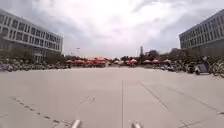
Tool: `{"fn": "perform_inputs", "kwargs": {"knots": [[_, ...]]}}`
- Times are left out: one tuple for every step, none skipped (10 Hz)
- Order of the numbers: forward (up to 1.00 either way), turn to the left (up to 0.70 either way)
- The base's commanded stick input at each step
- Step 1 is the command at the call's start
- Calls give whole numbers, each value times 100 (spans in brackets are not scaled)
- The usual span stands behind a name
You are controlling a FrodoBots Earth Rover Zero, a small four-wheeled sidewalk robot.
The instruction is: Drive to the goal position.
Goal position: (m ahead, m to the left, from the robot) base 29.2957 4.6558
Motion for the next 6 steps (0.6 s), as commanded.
{"fn": "perform_inputs", "kwargs": {"knots": [[85,0],[85,0],[85,0],[85,0],[85,0],[85,0]]}}
